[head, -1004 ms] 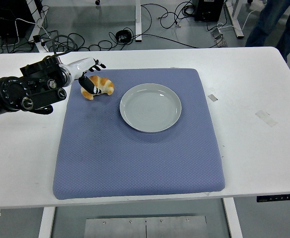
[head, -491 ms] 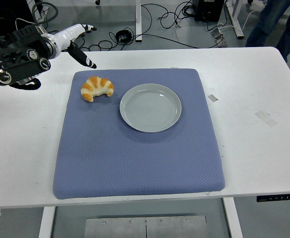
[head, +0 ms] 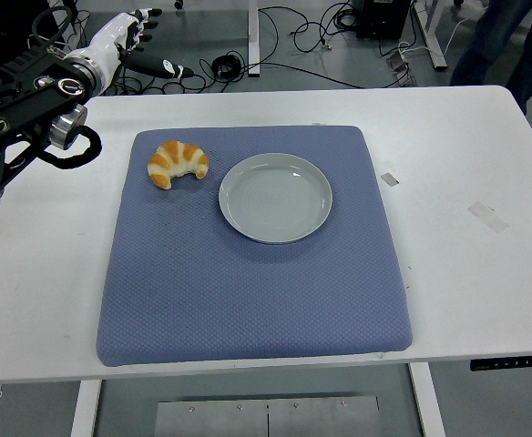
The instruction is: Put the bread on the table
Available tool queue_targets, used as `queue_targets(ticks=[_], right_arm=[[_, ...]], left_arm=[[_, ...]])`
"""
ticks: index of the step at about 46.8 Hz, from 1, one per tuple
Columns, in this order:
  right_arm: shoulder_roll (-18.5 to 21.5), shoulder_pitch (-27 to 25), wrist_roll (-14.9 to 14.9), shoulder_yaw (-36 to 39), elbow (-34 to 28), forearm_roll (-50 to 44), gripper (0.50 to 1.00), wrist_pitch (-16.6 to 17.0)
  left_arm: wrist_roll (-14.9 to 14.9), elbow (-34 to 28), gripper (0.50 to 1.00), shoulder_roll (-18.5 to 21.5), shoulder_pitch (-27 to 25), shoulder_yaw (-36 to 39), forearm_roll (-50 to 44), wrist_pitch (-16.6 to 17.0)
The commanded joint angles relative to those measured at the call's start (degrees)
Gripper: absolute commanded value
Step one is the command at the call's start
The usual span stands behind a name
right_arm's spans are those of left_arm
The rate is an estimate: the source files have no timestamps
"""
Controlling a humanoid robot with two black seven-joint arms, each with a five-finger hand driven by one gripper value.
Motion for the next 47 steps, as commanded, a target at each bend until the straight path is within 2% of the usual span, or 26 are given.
queue_targets(ticks=[1, 12, 19, 27, 31, 47], right_arm=[[0.0, 0.0, 0.0, 0.0, 0.0, 0.0, 1.000, 0.0], [0.0, 0.1, 0.0, 0.0, 0.2, 0.0, 1.000, 0.1], [0.0, 0.2, 0.1, 0.0, 0.5, 0.0, 1.000, 0.1], [0.0, 0.1, 0.1, 0.1, 0.5, 0.0, 1.000, 0.1], [0.0, 0.1, 0.0, -0.1, 0.5, 0.0, 1.000, 0.1], [0.0, 0.1, 0.0, -0.1, 0.4, 0.0, 1.000, 0.1]], left_arm=[[0.4, 0.1, 0.978, 0.3, -0.1, -0.2, 0.0, -0.3], [-0.2, 2.6, 0.980, 0.3, 0.2, -2.9, -0.5, -0.3], [-0.4, 3.9, 0.980, 0.0, 0.8, -6.4, -6.8, -1.0], [-5.7, 5.1, 0.978, -0.1, 2.6, -8.5, -13.9, -6.7], [-7.3, 7.0, 0.978, -0.4, 3.4, -10.6, -16.7, -8.6], [-9.3, 14.1, 0.978, -6.5, 9.5, -25.9, -19.8, -13.1]])
